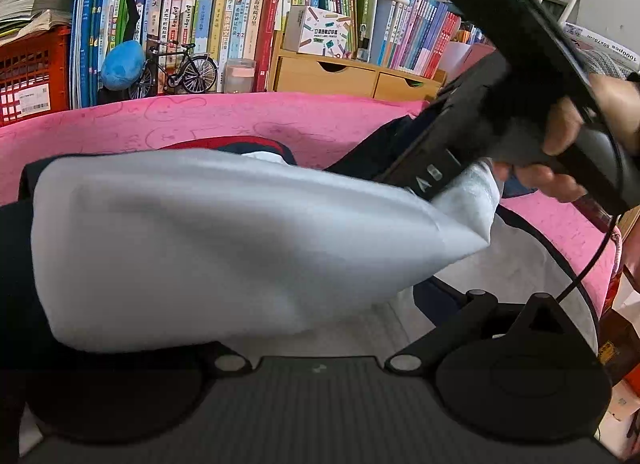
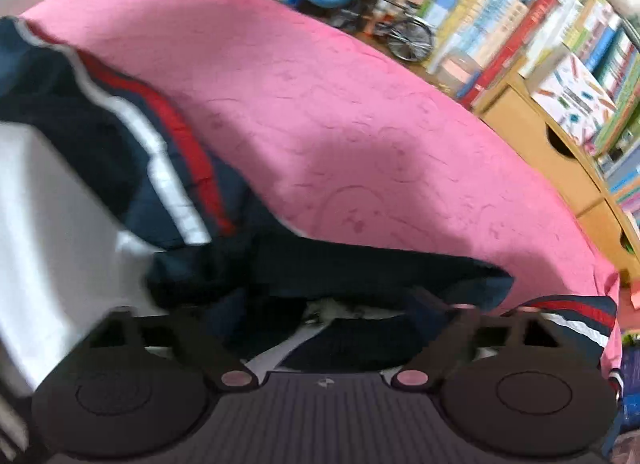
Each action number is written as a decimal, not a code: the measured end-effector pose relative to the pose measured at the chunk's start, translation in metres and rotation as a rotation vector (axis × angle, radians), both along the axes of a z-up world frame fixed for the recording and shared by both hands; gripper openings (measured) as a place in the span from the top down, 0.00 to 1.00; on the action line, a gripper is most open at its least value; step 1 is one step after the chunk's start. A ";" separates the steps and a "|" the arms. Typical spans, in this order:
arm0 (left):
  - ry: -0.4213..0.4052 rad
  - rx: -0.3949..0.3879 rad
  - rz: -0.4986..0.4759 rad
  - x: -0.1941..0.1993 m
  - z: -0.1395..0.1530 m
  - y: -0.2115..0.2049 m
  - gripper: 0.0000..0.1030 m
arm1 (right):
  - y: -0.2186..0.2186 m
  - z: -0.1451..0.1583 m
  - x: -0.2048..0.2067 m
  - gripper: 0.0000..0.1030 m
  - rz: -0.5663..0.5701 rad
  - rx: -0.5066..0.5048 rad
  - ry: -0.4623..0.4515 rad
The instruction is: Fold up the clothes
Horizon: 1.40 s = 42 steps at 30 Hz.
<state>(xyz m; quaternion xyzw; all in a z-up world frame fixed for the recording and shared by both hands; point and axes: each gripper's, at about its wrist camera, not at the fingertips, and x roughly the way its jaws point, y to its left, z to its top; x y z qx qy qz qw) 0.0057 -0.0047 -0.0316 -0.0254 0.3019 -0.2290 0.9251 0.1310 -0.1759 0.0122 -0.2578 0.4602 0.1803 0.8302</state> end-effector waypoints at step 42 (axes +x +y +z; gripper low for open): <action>0.005 -0.026 -0.013 0.001 0.000 0.005 0.00 | 0.073 0.089 0.156 0.87 -0.143 0.558 -0.337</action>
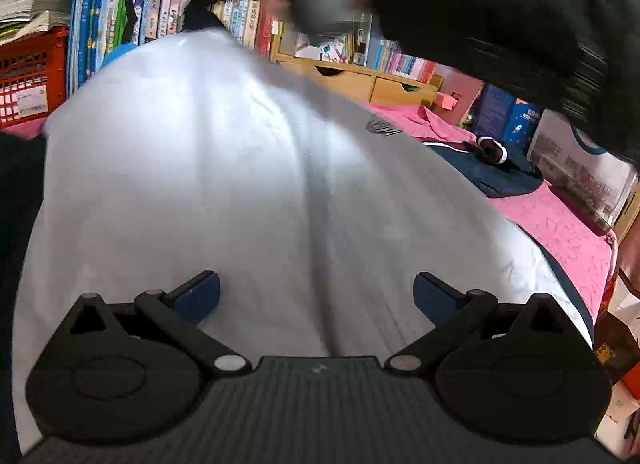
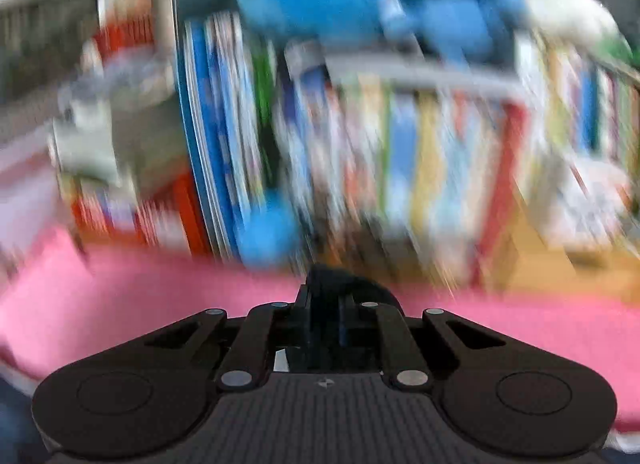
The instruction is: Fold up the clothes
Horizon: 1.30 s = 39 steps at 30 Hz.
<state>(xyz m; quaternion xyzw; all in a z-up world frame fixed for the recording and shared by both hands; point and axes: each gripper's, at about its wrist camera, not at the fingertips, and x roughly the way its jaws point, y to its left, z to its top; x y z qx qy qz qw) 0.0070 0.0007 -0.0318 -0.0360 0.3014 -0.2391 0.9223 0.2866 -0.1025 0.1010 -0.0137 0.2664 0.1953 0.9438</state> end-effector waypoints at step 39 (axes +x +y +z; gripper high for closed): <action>0.003 0.019 0.004 0.000 -0.002 -0.002 0.00 | -0.187 -0.119 -0.094 0.47 -0.143 -0.226 0.154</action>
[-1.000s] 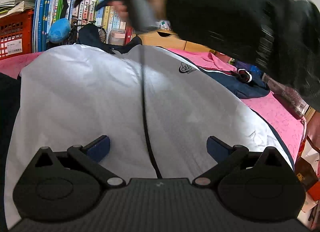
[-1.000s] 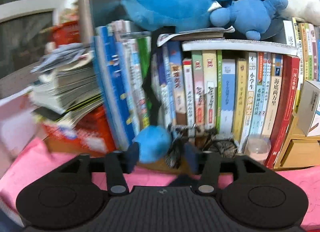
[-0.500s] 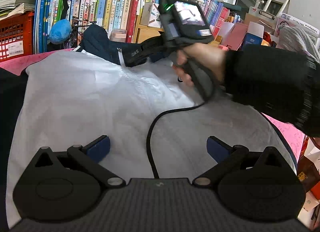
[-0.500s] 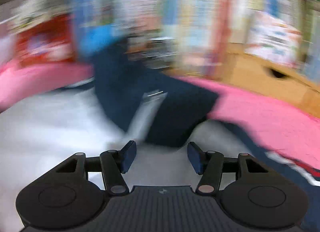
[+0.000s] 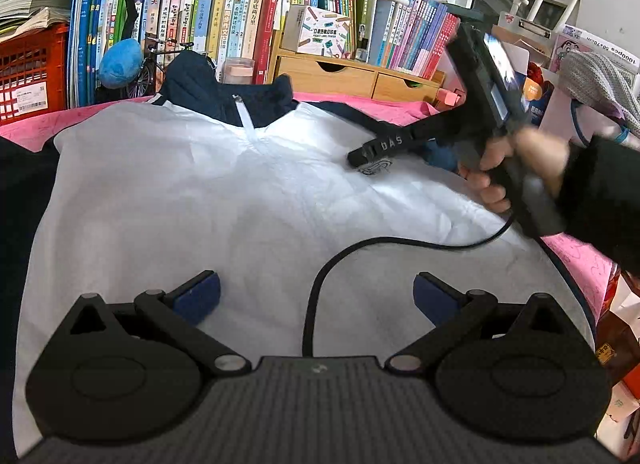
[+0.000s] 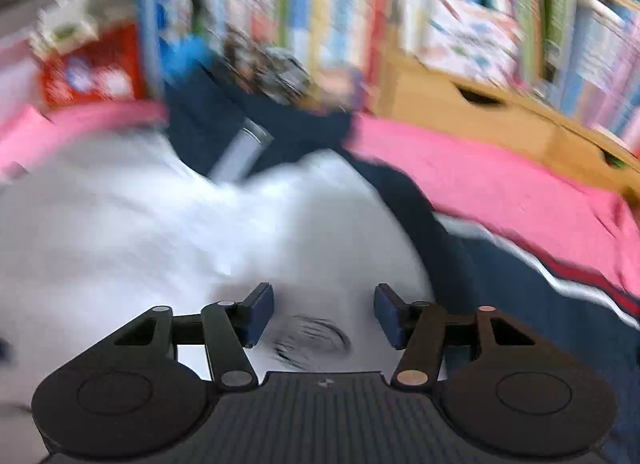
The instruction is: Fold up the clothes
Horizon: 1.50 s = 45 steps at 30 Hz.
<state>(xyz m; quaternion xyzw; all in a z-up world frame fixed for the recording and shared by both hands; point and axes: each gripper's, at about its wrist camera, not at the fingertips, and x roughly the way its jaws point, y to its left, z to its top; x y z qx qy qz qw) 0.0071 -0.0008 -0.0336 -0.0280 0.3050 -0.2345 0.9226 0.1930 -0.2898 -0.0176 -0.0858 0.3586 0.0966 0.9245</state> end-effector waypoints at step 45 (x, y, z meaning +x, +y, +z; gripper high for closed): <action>-0.088 0.019 0.054 -0.012 0.008 0.002 0.00 | -0.007 0.052 -0.122 0.17 -0.109 0.066 -0.197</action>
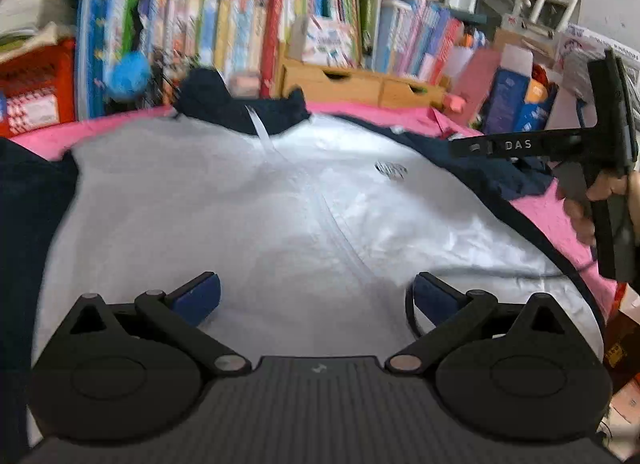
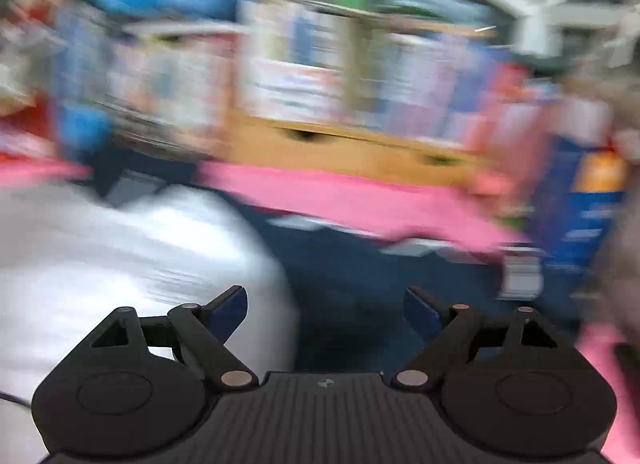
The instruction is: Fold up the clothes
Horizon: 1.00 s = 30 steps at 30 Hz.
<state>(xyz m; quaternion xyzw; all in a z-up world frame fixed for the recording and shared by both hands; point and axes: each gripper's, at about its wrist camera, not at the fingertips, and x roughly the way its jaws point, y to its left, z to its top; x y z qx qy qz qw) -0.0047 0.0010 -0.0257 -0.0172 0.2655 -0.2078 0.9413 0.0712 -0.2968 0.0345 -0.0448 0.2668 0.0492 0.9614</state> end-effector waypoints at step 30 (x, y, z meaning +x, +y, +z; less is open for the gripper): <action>0.154 0.203 0.376 0.091 0.007 0.166 0.62 | 0.105 -0.051 0.009 0.00 0.268 0.038 0.168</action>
